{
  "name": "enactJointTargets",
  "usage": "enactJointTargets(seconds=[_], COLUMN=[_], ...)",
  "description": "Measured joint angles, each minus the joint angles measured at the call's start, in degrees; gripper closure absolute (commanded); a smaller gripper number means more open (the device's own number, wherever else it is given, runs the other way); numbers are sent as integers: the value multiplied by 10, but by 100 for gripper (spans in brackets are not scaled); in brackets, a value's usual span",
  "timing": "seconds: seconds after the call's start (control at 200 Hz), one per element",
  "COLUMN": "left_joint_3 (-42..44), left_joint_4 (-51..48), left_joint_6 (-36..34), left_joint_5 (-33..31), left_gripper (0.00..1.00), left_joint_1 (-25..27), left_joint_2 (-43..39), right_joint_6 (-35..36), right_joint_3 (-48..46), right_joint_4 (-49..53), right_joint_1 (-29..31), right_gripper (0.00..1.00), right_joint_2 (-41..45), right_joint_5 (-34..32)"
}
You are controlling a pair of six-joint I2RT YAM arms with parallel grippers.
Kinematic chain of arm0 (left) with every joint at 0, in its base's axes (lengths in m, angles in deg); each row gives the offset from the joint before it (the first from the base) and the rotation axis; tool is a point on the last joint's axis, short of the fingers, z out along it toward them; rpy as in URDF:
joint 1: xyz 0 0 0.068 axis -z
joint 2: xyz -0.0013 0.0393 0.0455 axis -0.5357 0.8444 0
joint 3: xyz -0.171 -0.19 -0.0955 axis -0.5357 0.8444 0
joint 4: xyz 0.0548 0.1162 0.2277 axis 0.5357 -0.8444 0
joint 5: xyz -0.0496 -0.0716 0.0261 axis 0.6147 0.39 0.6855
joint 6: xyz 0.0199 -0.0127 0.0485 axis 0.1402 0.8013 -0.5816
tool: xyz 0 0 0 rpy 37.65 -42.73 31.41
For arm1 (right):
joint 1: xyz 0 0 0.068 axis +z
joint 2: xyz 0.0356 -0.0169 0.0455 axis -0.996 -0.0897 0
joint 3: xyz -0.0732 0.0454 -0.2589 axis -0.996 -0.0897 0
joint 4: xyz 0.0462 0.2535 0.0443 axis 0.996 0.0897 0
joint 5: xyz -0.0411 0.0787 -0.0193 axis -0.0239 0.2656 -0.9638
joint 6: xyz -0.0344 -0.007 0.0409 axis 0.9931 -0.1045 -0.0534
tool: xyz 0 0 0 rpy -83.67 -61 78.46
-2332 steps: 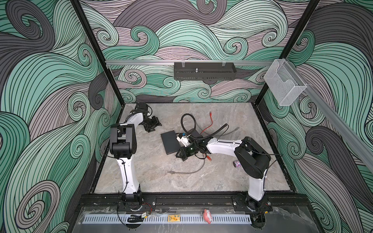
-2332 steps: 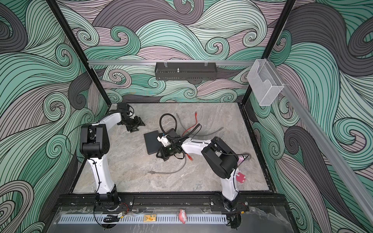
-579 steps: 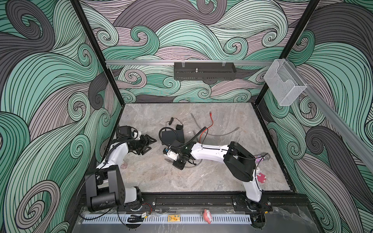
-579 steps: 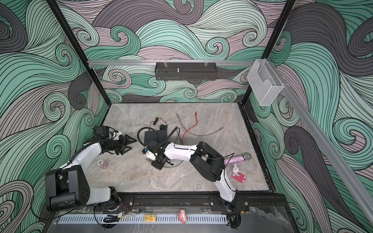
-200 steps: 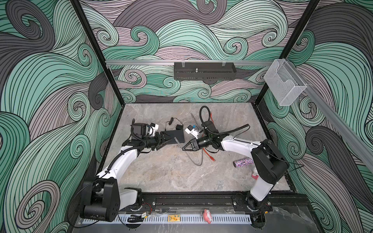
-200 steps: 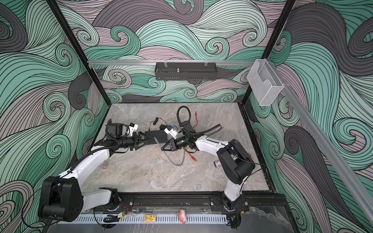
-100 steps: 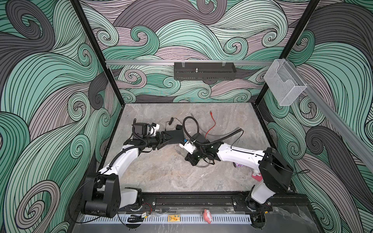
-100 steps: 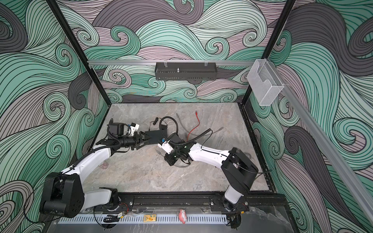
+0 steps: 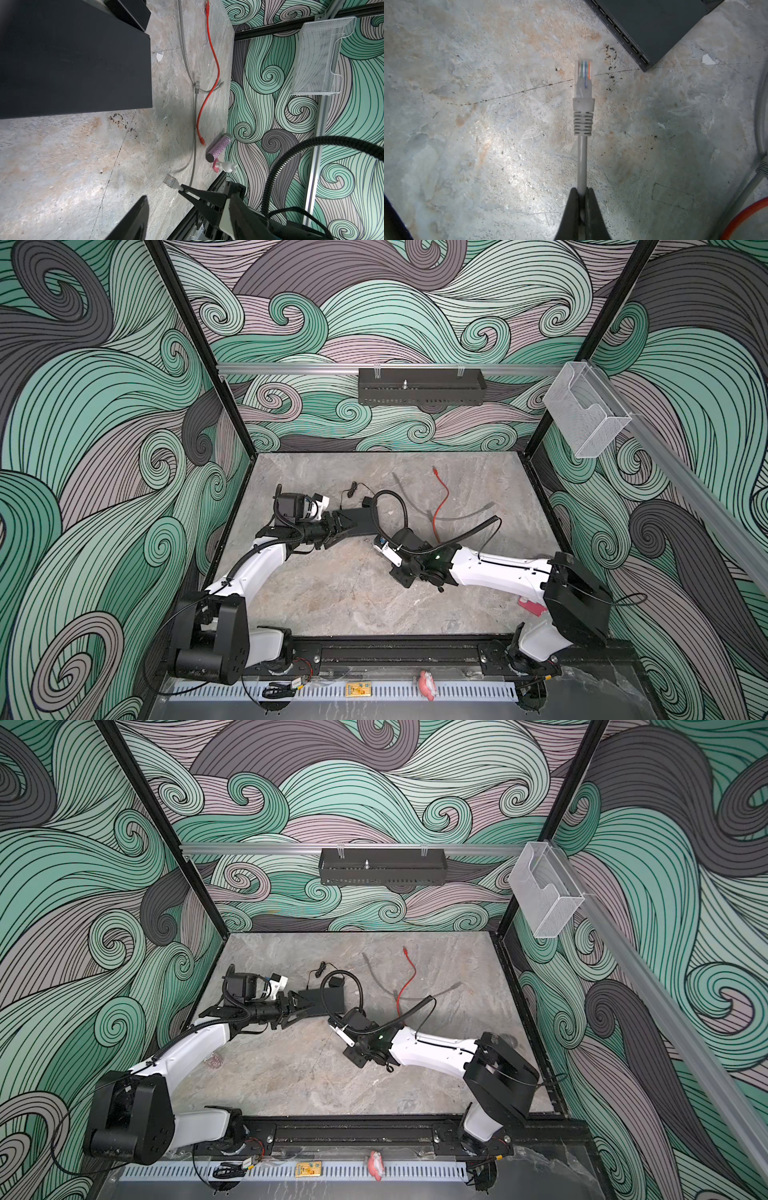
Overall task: Insert the plug into the switch port
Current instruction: 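Lift the ethernet plug with the right gripper while the left reaches toward the box, then carry the plug toward the switch box while the left gripper moves over it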
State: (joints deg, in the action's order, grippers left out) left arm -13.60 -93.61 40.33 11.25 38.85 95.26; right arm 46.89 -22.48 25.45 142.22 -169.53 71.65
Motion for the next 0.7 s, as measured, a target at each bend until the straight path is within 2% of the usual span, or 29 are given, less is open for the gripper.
enactJointTargets(seconds=[0.435,0.7], left_joint_3=[0,0], left_joint_4=[0,0], left_joint_6=[0,0], left_joint_5=[-3,-14], left_gripper=[36,37], left_joint_1=[0,1], left_joint_2=[9,25], right_joint_6=[-28,-68], right_joint_3=[26,33], right_joint_4=[55,72], right_joint_1=[-1,-25], right_gripper=[99,98], right_joint_2=[-31,-54], right_joint_5=[-32,32])
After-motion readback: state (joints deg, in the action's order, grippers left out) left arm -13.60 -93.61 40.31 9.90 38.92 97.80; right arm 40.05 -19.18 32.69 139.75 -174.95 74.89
